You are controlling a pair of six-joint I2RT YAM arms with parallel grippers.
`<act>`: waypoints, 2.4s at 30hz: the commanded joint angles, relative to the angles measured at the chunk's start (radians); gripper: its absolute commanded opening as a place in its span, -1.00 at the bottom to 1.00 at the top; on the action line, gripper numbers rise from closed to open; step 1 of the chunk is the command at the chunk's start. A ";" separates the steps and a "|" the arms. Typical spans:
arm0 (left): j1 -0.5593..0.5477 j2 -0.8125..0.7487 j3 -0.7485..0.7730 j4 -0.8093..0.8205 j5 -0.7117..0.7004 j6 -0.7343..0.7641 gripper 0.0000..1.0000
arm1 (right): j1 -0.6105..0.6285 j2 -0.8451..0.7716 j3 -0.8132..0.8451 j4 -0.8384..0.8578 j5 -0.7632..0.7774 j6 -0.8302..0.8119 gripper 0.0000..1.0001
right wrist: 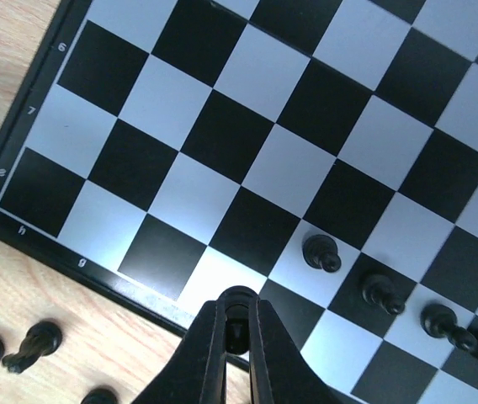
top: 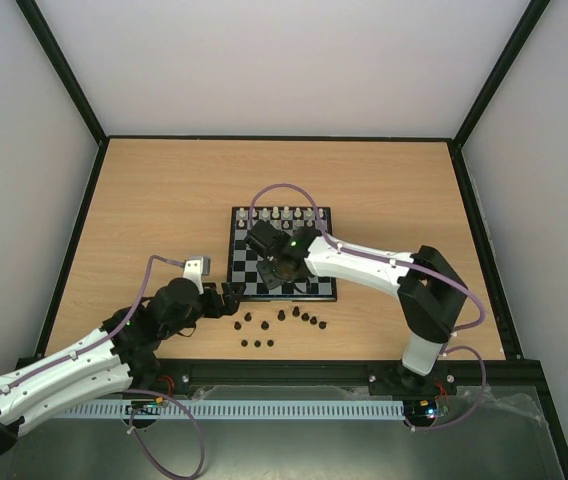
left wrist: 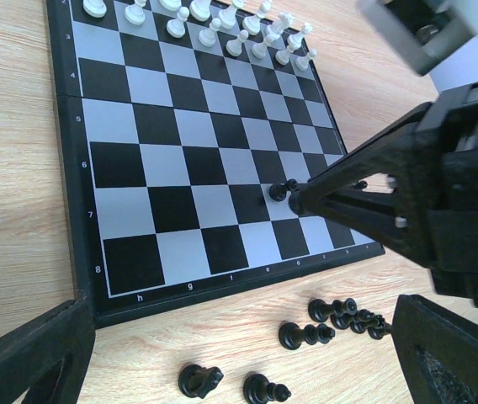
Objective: Set up the chess pieces on the board
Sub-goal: Place the chess piece on the chessboard, then pick up the chess piece at the center of the board.
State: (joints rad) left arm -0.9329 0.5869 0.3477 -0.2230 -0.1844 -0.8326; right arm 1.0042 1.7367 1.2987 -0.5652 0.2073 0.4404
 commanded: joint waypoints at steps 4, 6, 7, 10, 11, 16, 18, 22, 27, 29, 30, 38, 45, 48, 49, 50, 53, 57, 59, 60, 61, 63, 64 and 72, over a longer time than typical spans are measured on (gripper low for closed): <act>-0.004 0.004 0.017 -0.009 -0.013 0.010 0.99 | -0.021 0.081 0.035 0.017 -0.031 -0.035 -0.97; -0.004 0.005 0.015 -0.008 -0.013 0.009 0.99 | -0.023 0.096 0.038 0.023 -0.031 -0.036 -0.97; -0.004 0.005 0.014 -0.006 -0.013 0.009 0.99 | -0.025 0.103 0.040 0.026 -0.031 -0.037 -0.97; -0.004 0.005 0.012 -0.004 -0.013 0.007 0.99 | -0.031 0.119 0.046 0.029 -0.025 -0.037 -0.97; -0.004 0.005 0.012 -0.004 -0.013 0.007 0.99 | -0.034 0.121 0.048 0.031 -0.024 -0.037 -0.97; -0.004 0.007 0.012 -0.003 -0.013 0.007 0.99 | -0.049 0.135 0.047 0.042 -0.026 -0.039 -0.97; -0.004 0.008 0.012 -0.001 -0.013 0.007 0.99 | -0.052 0.141 0.046 0.044 -0.027 -0.039 -0.97; -0.004 0.010 0.011 -0.001 -0.015 0.007 0.99 | -0.060 0.149 0.041 0.051 -0.029 -0.038 -0.97; -0.005 0.010 0.010 -0.001 -0.015 0.007 0.99 | -0.065 0.162 0.038 0.057 -0.032 -0.039 -0.97; -0.005 0.010 0.009 -0.001 -0.015 0.007 0.99 | -0.065 0.166 0.038 0.059 -0.034 -0.039 -0.97; -0.004 0.010 0.008 -0.001 -0.015 0.007 0.99 | -0.067 0.167 0.039 0.059 -0.034 -0.040 -0.97; -0.005 0.009 0.009 -0.002 -0.017 0.010 0.99 | -0.070 0.175 0.036 0.059 -0.038 -0.040 -0.95; -0.004 0.013 0.008 -0.001 -0.018 0.009 0.99 | -0.069 0.169 0.031 0.057 -0.045 -0.038 -0.86; -0.004 0.014 0.007 0.000 -0.018 0.010 0.99 | -0.070 0.161 0.026 0.056 -0.044 -0.037 -0.80; -0.004 0.015 0.007 0.002 -0.018 0.009 0.99 | -0.070 0.155 0.024 0.056 -0.044 -0.037 -0.77; -0.005 0.016 0.007 0.003 -0.018 0.010 0.99 | -0.070 0.152 0.022 0.056 -0.045 -0.037 -0.75; -0.004 0.020 0.009 0.004 -0.018 0.009 0.99 | -0.070 0.140 0.022 0.050 -0.042 -0.036 -0.72; -0.005 0.022 0.010 0.004 -0.016 0.009 0.99 | -0.069 0.104 0.016 0.048 -0.040 -0.034 -0.68; -0.004 0.022 0.011 0.004 -0.017 0.008 0.99 | -0.070 0.075 0.011 0.047 -0.036 -0.032 -0.60; -0.004 0.022 0.013 0.004 -0.017 0.007 0.99 | -0.070 0.060 0.010 0.045 -0.036 -0.033 -0.58; -0.004 0.023 0.013 0.004 -0.017 0.007 0.99 | -0.069 0.044 0.008 0.041 -0.036 -0.033 -0.56; -0.005 0.024 0.019 0.000 -0.019 0.009 0.99 | -0.069 0.009 0.004 0.029 -0.033 -0.031 -0.49; -0.004 0.025 0.022 -0.004 -0.021 0.009 0.99 | -0.067 -0.014 0.000 0.026 -0.033 -0.031 -0.44; -0.004 0.002 0.041 -0.044 -0.052 0.012 0.99 | -0.015 -0.269 -0.107 0.021 -0.052 -0.004 0.54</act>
State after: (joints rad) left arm -0.9329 0.6048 0.3485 -0.2306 -0.2028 -0.8326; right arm 0.9554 1.5803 1.2556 -0.4965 0.1631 0.4210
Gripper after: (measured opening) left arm 0.994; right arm 0.679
